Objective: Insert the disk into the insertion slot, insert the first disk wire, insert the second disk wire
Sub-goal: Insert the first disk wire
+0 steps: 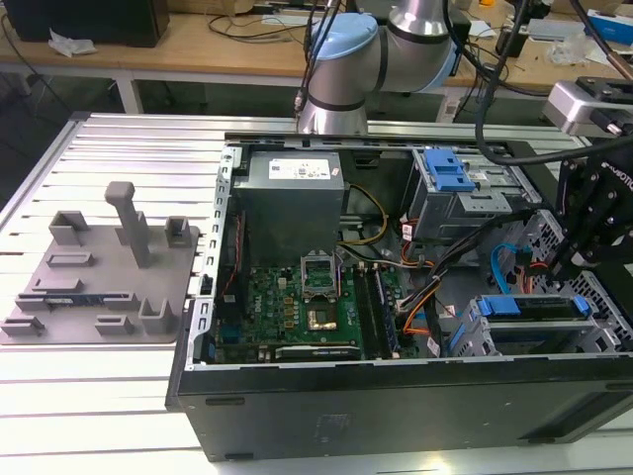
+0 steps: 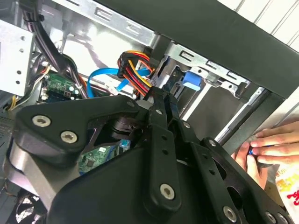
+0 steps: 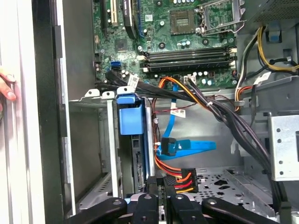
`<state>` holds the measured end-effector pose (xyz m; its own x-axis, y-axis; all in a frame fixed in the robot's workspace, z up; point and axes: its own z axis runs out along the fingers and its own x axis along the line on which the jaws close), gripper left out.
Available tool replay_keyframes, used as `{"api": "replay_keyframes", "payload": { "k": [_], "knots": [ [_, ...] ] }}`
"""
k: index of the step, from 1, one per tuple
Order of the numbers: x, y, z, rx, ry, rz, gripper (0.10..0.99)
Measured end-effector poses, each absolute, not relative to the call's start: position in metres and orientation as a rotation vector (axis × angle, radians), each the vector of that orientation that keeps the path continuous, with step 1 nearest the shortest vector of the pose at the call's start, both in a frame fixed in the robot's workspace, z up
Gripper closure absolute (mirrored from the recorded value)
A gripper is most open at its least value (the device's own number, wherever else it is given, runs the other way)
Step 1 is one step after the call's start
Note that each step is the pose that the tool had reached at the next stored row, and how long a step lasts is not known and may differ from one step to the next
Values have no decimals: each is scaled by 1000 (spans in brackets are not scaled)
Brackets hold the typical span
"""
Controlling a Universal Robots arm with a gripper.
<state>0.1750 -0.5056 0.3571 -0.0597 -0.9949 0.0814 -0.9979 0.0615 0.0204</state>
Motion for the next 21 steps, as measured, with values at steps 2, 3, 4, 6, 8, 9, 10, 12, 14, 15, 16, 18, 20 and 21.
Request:
{"api": "replay_keyframes", "payload": {
  "k": [2, 3, 4, 6, 8, 9, 10, 12, 14, 15, 16, 18, 20, 21],
  "knots": [
    [175, -506, 357, 2103, -2234, 63, 922],
    [175, -506, 357, 2103, -2234, 63, 922],
    [175, -506, 357, 2103, -2234, 63, 922],
    [174, -506, 357, 2102, -2235, 63, 922],
    [173, -507, 357, 2103, -2234, 63, 922],
    [173, -507, 357, 2103, -2234, 63, 922],
    [173, -508, 357, 2103, -2234, 63, 922],
    [173, -509, 357, 2103, -2234, 63, 922],
    [172, -510, 356, 2104, -2237, 66, 922],
    [172, -511, 356, 2105, -2238, 69, 922],
    [172, -511, 355, 2107, -2241, 75, 922],
    [172, -511, 355, 2109, -2243, 80, 922],
    [172, -511, 355, 2110, -2243, 80, 922],
    [172, -511, 355, 2109, -2243, 80, 922]
  ]
}}
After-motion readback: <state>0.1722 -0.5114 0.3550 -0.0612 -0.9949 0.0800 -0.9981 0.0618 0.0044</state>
